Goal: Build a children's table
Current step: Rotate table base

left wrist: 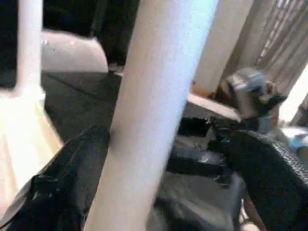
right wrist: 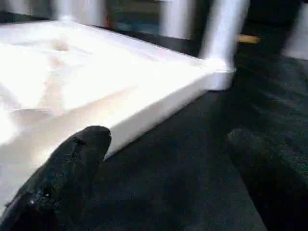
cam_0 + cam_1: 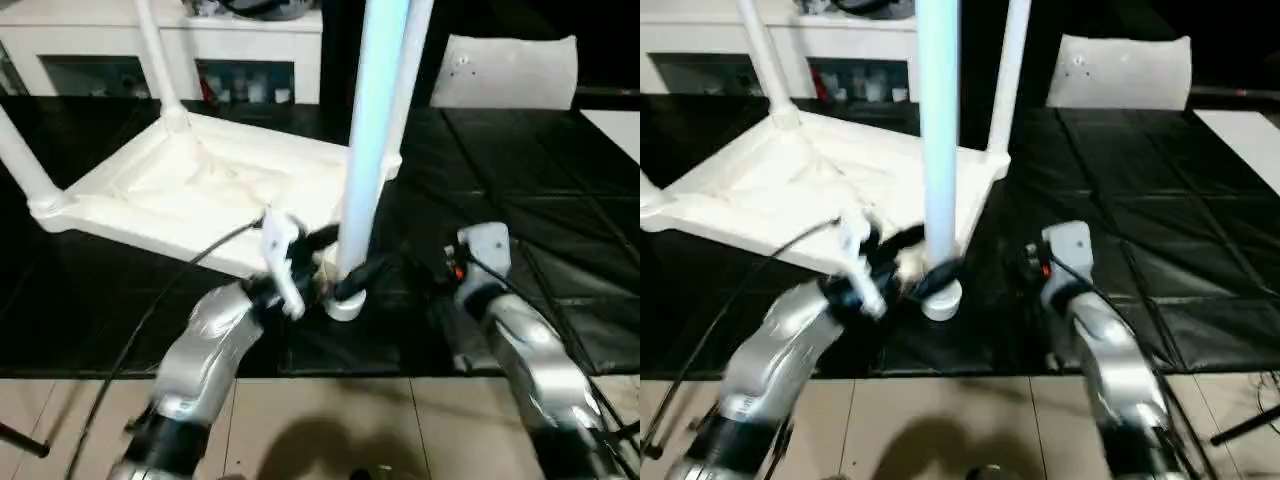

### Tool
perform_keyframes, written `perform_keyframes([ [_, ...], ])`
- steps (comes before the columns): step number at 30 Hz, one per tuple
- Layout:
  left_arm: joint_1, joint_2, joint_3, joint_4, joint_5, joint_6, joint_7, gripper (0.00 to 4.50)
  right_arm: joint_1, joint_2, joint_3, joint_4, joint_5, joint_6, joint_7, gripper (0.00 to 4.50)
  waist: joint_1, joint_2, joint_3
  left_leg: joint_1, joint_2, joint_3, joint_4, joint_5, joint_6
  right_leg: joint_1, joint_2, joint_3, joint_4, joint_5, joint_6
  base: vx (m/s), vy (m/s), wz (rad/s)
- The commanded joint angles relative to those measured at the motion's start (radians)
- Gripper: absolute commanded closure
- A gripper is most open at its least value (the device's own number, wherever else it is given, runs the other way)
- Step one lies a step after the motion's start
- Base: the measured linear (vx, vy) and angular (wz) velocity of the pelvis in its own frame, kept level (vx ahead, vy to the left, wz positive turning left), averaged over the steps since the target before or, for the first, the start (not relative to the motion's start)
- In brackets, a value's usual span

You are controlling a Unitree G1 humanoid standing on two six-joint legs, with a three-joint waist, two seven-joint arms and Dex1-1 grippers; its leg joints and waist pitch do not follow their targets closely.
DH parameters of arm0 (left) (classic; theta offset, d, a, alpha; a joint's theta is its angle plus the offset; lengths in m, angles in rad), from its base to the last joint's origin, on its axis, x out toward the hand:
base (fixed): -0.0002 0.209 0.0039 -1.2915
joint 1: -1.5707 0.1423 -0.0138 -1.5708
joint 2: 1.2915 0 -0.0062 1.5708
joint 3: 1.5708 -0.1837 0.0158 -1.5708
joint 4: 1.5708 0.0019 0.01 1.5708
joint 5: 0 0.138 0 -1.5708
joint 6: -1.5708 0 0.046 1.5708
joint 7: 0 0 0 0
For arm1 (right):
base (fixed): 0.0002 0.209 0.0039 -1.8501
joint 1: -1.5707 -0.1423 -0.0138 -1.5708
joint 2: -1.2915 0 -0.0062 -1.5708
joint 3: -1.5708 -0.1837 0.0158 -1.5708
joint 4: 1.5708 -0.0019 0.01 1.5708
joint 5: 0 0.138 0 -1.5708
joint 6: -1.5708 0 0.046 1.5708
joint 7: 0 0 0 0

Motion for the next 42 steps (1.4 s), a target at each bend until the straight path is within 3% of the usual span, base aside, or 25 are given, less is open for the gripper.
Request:
perform_keyframes([
  [1,0.055,0.021,0.036,-0.026,0.027,0.014,0.033,0.05,0.043,-0.060,0.028,-0.100,0.031,0.050,0.085,0.00,0.004,-0.004,-0.058,-0.006,0.026,0.002,-0.070,-0.225,0.067,0.049,-0.061,0.043,-0.086,-0.469,-0.068,0.000,0.000,0.00],
  [8,0.149,0.060,0.112,-0.083,-0.002,-0.002,0.051,0.05,0.096,-0.128,0.057,-0.217,0.108,0.082,0.217,0.00,0.005,0.000,-0.048,0.006,0.014,0.000,-0.065,-0.305,0.056,0.031,-0.058,0.028,-0.121,-0.641,0.008,0.000,0.000,0.00],
  [9,0.198,0.080,0.132,-0.127,-0.036,0.019,0.041,0.05,0.102,-0.129,0.076,-0.260,0.140,0.100,0.251,0.00,0.004,-0.002,-0.052,0.002,0.015,-0.004,-0.065,-0.305,0.054,0.038,-0.063,0.027,-0.116,-0.633,0.006,0.000,0.000,0.00],
  [10,0.209,0.084,0.136,-0.138,-0.044,0.026,0.040,0.05,0.103,-0.127,0.081,-0.269,0.146,0.105,0.258,0.00,0.000,-0.001,-0.048,-0.009,0.017,-0.008,-0.072,-0.312,0.055,0.042,-0.060,0.025,-0.112,-0.633,0.007,0.000,0.000,0.00],
  [11,0.219,0.087,0.141,-0.148,-0.050,0.028,0.040,0.05,0.100,-0.121,0.091,-0.272,0.145,0.105,0.260,0.00,-0.001,0.001,-0.047,-0.008,0.016,-0.008,-0.071,-0.318,0.055,0.038,-0.060,0.022,-0.118,-0.650,0.014,0.000,0.000,0.00],
  [12,0.233,0.086,0.148,-0.162,-0.039,0.017,0.054,0.05,0.089,-0.102,0.111,-0.269,0.133,0.106,0.249,0.00,-0.003,0.001,-0.047,0.005,0.012,-0.006,-0.064,-0.333,0.052,0.026,-0.058,0.020,-0.126,-0.673,0.020,0.000,0.000,0.00],
  [13,0.237,0.086,0.149,-0.166,-0.031,0.010,0.059,0.05,0.083,-0.092,0.120,-0.266,0.129,0.106,0.245,0.00,-0.003,0.001,-0.049,0.010,0.012,-0.006,-0.062,-0.331,0.050,0.024,-0.060,0.022,-0.127,-0.666,0.016,0.000,0.000,0.00],
  [14,0.244,0.082,0.151,-0.172,-0.012,-0.006,0.072,0.05,0.064,-0.067,0.139,-0.248,0.105,0.101,0.225,0.00,-0.005,0.000,-0.048,0.000,0.015,-0.010,-0.068,-0.327,0.050,0.031,-0.059,0.020,-0.121,-0.646,0.006,0.000,0.000,0.00],
  [16,0.245,0.080,0.152,-0.173,-0.006,-0.010,0.077,0.05,0.052,-0.055,0.147,-0.235,0.089,0.096,0.211,0.00,-0.007,0.001,-0.045,0.007,0.013,-0.011,-0.066,-0.355,0.040,0.026,-0.059,0.015,-0.127,-0.676,0.018,0.000,0.000,0.00],
  [19,0.244,0.067,0.141,-0.184,0.008,-0.013,0.103,0.05,-0.036,0.034,0.139,-0.117,0.003,0.080,0.060,0.00,-0.015,0.003,-0.043,0.003,0.014,-0.018,-0.072,-0.370,0.020,0.030,-0.061,0.010,-0.127,-0.677,0.016,0.000,0.000,0.00],
  [21,0.243,0.068,0.132,-0.189,0.013,-0.010,0.117,0.05,-0.073,0.060,0.124,-0.071,-0.022,0.075,-0.010,0.00,-0.017,0.007,-0.046,0.010,0.016,-0.020,-0.072,-0.383,0.012,0.029,-0.064,0.012,-0.127,-0.657,0.016,0.000,0.000,0.00],
  [22,0.242,0.067,0.128,-0.189,0.017,-0.008,0.122,0.05,-0.084,0.067,0.120,-0.056,-0.029,0.072,-0.030,0.00,-0.023,0.007,-0.047,0.003,0.017,-0.023,-0.077,-0.383,0.013,0.038,-0.063,0.012,-0.121,-0.624,0.008,0.000,0.000,0.00],
  [24,0.241,0.064,0.124,-0.187,0.023,-0.013,0.123,0.05,-0.098,0.076,0.106,-0.035,-0.040,0.065,-0.061,0.00,-0.022,0.006,-0.048,0.006,0.019,-0.021,-0.079,-0.382,0.014,0.034,-0.064,0.018,-0.118,-0.599,-0.001,0.000,0.000,0.00],
  [26,0.238,0.061,0.119,-0.183,0.039,-0.022,0.132,0.05,-0.111,0.075,0.073,-0.009,-0.052,0.057,-0.102,0.00,-0.022,0.005,-0.050,0.002,0.020,-0.020,-0.081,-0.367,0.014,0.039,-0.065,0.022,-0.113,-0.574,-0.008,0.000,0.000,0.00],
  [27,0.237,0.060,0.119,-0.183,0.041,-0.023,0.134,0.05,-0.112,0.071,0.064,-0.005,-0.052,0.055,-0.108,0.00,-0.019,0.005,-0.051,0.005,0.020,-0.016,-0.079,-0.355,0.016,0.036,-0.065,0.027,-0.111,-0.558,-0.014,0.000,0.000,0.00],
  [33,0.226,0.059,0.123,-0.163,0.062,-0.027,0.158,0.05,-0.112,0.023,-0.006,0.044,-0.076,0.033,-0.140,0.00,-0.010,0.005,-0.058,-0.004,0.025,-0.011,-0.079,-0.268,0.026,0.047,-0.063,0.039,-0.087,-0.419,-0.061,0.000,0.000,0.00],
  [35,0.216,0.061,0.125,-0.150,0.072,-0.029,0.171,0.05,-0.105,-0.015,-0.030,0.073,-0.086,0.019,-0.155,0.00,-0.003,0.003,-0.061,-0.001,0.024,-0.006,-0.075,-0.236,0.031,0.048,-0.062,0.043,-0.081,-0.372,-0.081,0.000,0.000,0.00],
  [38,0.193,0.055,0.132,-0.131,0.095,-0.031,0.201,0.05,-0.084,-0.041,-0.056,0.074,-0.092,0.020,-0.158,0.00,0.007,0.000,-0.060,-0.003,0.023,0.000,-0.072,-0.215,0.036,0.048,-0.062,0.047,-0.077,-0.364,-0.088,0.000,0.000,0.00],
  [40,0.178,0.044,0.141,-0.117,0.120,-0.044,0.240,0.05,-0.058,-0.048,-0.068,0.042,-0.076,0.030,-0.136,0.00,0.013,-0.001,-0.062,-0.007,0.021,0.002,-0.070,-0.187,0.041,0.051,-0.060,0.048,-0.072,-0.336,-0.086,0.000,0.000,0.00],
  [42,0.162,0.031,0.156,-0.108,0.125,-0.013,0.292,0.05,-0.002,-0.033,-0.050,-0.065,-0.006,0.073,-0.073,0.00,0.012,-0.004,-0.061,-0.011,0.022,0.001,-0.071,-0.193,0.048,0.056,-0.062,0.046,-0.075,-0.363,-0.074,0.000,0.000,0.00],
])
